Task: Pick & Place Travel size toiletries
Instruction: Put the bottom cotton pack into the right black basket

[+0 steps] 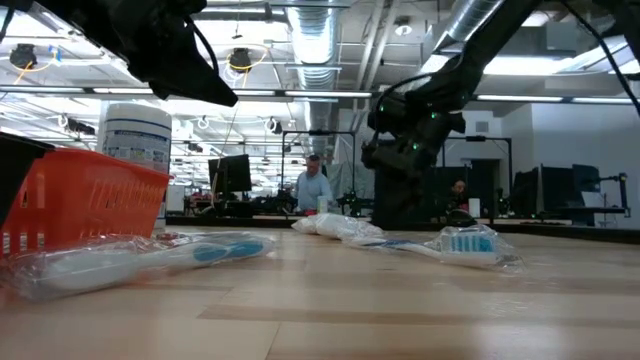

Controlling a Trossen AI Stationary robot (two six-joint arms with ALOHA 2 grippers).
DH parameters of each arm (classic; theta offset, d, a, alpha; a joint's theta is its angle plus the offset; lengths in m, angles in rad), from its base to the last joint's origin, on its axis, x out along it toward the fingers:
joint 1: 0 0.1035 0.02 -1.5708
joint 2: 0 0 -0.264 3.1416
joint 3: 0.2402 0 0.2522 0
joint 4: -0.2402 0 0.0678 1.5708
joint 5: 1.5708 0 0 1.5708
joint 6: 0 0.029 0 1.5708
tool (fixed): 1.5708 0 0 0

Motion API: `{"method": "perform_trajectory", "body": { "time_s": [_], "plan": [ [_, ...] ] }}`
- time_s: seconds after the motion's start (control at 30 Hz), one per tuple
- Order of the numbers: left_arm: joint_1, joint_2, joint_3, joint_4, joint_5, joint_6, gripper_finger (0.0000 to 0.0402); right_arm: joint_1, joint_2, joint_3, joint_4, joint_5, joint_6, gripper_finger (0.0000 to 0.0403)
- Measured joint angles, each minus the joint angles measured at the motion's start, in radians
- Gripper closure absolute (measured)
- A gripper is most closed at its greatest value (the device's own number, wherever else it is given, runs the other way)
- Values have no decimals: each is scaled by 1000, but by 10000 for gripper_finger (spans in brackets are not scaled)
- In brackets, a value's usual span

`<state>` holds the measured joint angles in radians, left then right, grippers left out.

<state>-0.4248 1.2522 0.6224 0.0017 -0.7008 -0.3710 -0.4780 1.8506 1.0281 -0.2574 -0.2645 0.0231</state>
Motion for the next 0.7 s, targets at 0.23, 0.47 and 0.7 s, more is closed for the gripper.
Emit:
{"method": "perform_trajectory", "body": {
  "time_s": [0.23,0.47,0.7],
  "plan": [
    [-2,0,0,0,0,0,400,2,22,20,14,-24,-9,222],
    [-2,0,-1,2,0,0,400,35,22,21,59,-27,-34,217],
    [-2,0,-1,7,0,0,400,41,22,21,98,-27,-54,226]
  ]
}}
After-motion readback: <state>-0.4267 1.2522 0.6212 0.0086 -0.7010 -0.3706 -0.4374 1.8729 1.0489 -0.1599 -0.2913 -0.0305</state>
